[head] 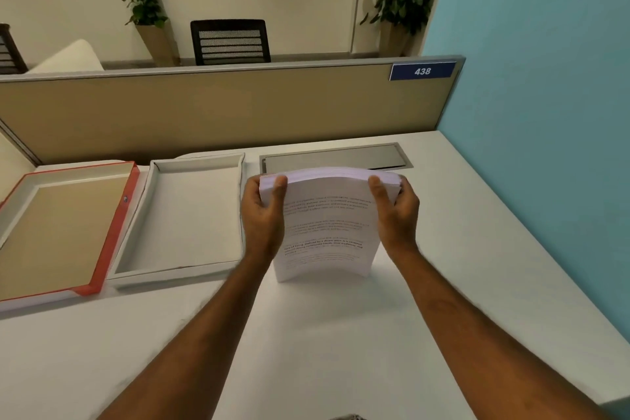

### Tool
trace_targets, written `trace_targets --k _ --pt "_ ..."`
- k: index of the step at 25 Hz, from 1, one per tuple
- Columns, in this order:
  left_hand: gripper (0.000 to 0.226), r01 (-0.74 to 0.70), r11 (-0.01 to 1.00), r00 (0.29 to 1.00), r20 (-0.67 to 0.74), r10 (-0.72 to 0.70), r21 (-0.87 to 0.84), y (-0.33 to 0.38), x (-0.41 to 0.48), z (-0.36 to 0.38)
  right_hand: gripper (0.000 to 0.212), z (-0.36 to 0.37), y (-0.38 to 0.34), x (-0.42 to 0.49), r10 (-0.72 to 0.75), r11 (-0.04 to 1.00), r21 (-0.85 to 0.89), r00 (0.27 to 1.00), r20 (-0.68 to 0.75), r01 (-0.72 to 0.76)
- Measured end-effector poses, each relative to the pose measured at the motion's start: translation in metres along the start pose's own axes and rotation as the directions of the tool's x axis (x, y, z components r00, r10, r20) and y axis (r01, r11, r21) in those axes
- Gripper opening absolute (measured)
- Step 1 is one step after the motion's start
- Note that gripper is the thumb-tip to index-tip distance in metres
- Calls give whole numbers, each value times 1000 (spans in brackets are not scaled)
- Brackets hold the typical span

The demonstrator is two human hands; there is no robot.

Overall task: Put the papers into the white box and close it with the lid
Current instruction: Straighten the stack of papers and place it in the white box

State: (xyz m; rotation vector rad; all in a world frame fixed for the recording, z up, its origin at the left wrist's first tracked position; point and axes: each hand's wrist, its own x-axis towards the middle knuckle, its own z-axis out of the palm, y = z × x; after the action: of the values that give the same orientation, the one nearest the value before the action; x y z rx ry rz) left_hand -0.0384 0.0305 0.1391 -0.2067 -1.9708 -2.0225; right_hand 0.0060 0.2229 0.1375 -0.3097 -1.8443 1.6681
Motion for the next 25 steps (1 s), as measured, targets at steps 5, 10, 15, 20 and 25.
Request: trace_targets --k 5,10,15,20,25 --pt "29 136 988 972 -201 -119 73 15 15 19 32 15 -11 15 37 995 -84 989 -143 -49" --pt "39 99 994 977 -195 -88 48 16 13 17 35 11 -7 20 56 997 -57 994 -95 -61" --pt "43 26 999 980 195 -32 30 -32 -32 -13 32 -11 41 -20 67 998 -8 984 162 -67" --pt "37 -38 996 987 156 25 80 -34 -41 -7 24 -5 55 -36 55 998 -19 993 107 -53" --pt "34 -56 994 986 161 40 99 -48 -47 -15 31 -10 65 -39 41 999 -41 990 133 -36"
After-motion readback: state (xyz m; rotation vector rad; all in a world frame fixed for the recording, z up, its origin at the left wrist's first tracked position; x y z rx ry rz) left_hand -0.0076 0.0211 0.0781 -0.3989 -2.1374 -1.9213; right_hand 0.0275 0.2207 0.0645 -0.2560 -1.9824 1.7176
